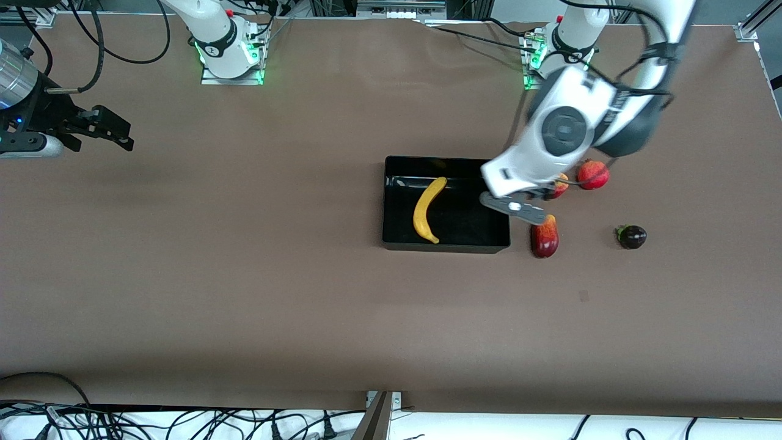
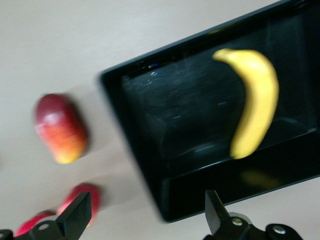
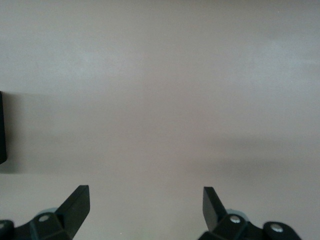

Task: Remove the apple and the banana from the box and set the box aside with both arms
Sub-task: 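Move the left gripper back over the yellow banana in the box, then lower the left gripper and grasp the yellow banana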

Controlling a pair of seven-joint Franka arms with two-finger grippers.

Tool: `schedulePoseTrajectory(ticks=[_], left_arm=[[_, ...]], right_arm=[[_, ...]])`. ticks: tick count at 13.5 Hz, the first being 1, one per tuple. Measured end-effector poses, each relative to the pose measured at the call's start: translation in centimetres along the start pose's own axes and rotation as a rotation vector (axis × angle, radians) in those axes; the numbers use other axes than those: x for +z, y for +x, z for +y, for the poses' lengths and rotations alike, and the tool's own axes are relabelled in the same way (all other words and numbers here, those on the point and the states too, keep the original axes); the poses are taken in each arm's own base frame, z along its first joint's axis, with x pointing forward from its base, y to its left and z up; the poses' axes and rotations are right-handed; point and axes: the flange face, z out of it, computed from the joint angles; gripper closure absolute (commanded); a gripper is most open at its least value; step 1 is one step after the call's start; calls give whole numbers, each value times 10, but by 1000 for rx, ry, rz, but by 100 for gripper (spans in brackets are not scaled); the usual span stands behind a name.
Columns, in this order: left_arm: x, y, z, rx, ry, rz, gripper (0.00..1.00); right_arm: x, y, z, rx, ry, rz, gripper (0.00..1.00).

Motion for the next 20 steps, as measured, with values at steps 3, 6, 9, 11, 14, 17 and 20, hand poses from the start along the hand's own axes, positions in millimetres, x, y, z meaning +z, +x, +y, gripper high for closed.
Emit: schedulePoseTrajectory(ticks=[3,6,9,11,14,17,20], left_arm=[[38,20,75,-75,-22,5,0],[104,38,104,-183,-57,7,0],[147,42,119,-275,-69,-13,0],[166,39,127,-290,-64,-35,0],[178,39,126,-297,-59,-52,0],[189,38,125,-299,-54,-69,15],[193,38,125,-300,-53,-75,100]], right_arm=[[0,0,0,0,0,0,0],[0,0,0,0,0,0,0],[0,0,0,0,0,0,0],[0,0,0,0,0,1,0],[0,0,0,0,0,1,0],[0,0,0,0,0,0,0],[0,0,0,0,0,1,0]])
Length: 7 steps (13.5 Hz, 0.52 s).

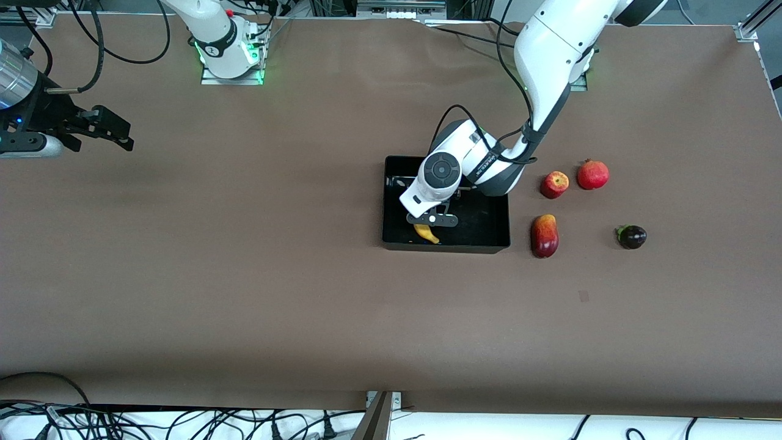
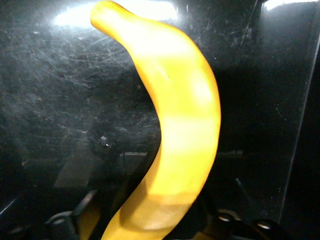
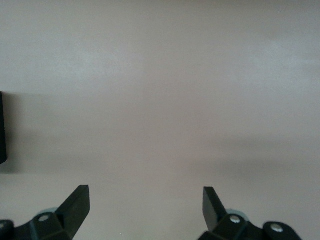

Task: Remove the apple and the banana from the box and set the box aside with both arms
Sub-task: 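Lower the left gripper and grasp the yellow banana, then lift the banana out and lower it beside the mango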

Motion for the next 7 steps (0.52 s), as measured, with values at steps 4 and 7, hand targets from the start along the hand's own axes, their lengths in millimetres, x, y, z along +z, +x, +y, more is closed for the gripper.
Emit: schedulePoseTrajectory(ticks=[4,7], left_arm=[[-3,2,1,1,-4,7,100],[-26,5,1,-2,-7,23,100]], right_arm=[[0,0,0,0,0,0,0],[0,0,0,0,0,0,0]])
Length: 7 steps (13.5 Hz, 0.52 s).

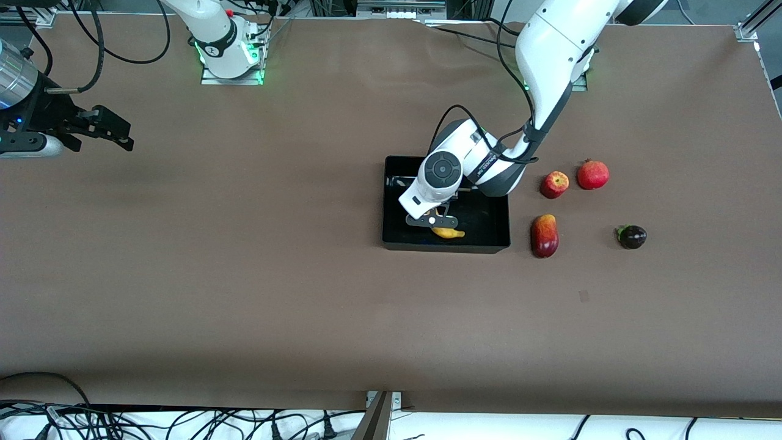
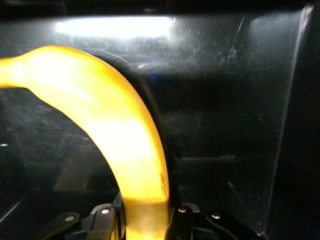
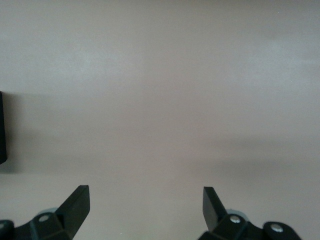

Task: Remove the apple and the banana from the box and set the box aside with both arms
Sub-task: 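Lift the banana out and lower it beside the mango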

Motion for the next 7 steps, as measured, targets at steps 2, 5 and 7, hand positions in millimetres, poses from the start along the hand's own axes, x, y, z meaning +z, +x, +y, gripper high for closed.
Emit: schedulePoseTrajectory(ticks=[2,5,7], left_arm=[[-36,0,-8,-10,19,-1,100],[-102,-4,-32,-21,59,-20,100],[-139,0,-63,5,88,-60,100]], right_arm=[[0,0,0,0,0,0,0],[0,0,0,0,0,0,0],[0,0,0,0,0,0,0]])
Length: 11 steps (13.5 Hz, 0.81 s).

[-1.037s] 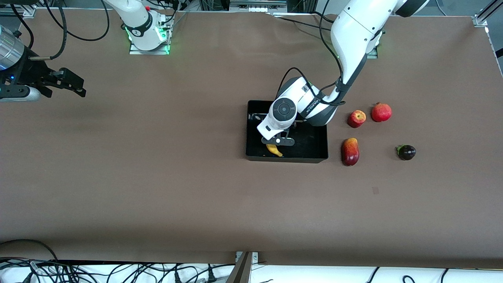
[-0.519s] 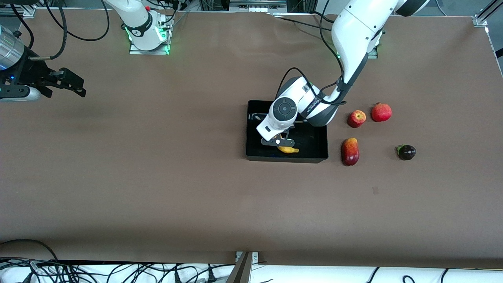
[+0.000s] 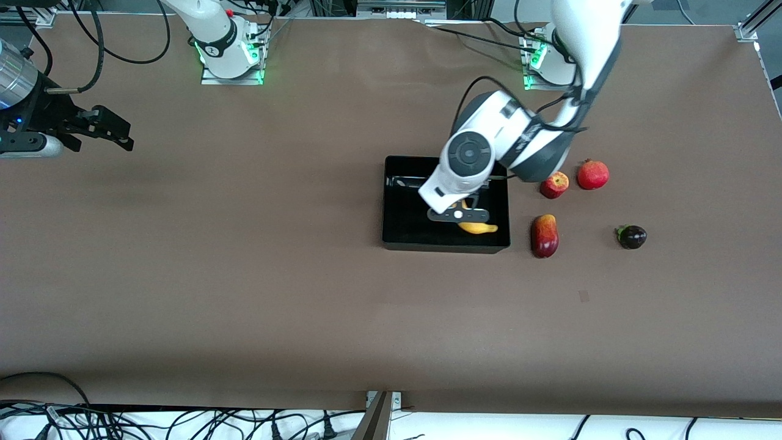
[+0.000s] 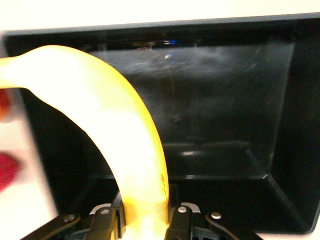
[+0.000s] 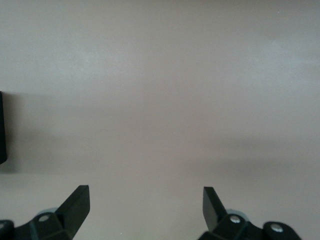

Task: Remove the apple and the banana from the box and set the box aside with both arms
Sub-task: 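Lift the banana out and lower it beside the mango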

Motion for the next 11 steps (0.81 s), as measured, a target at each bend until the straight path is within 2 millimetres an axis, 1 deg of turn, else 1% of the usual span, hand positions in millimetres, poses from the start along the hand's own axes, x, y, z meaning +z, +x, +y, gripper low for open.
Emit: schedulePoseTrajectory(ticks=[1,2,4,5,6,8,9,10,11], left_arm=[[-12,7,-27,30,9,-24,100],[-18,17,-59,67,15,-39,100],[-20,42,-131,149,49,-43,100],[-19,52,-163,181,73,-45,100],[-16,58,-190,198,87,-51,100],[-1,68,-235,220,82,-74,100],[12,74,-254,247,72,-73,100],[29,80,-271,283,65,-57,100],[49,85,-288,314,60,-32,100]], right_arm=[[0,0,0,0,0,0,0],[0,0,0,0,0,0,0],[0,0,0,0,0,0,0],[0,0,-1,-1,0,0,0],[0,0,-2,-4,0,0,0],[0,0,-6,-11,0,0,0],[0,0,-8,-14,0,0,0],[0,0,-9,-17,1,0,0],[0,0,-11,-21,3,4,0]])
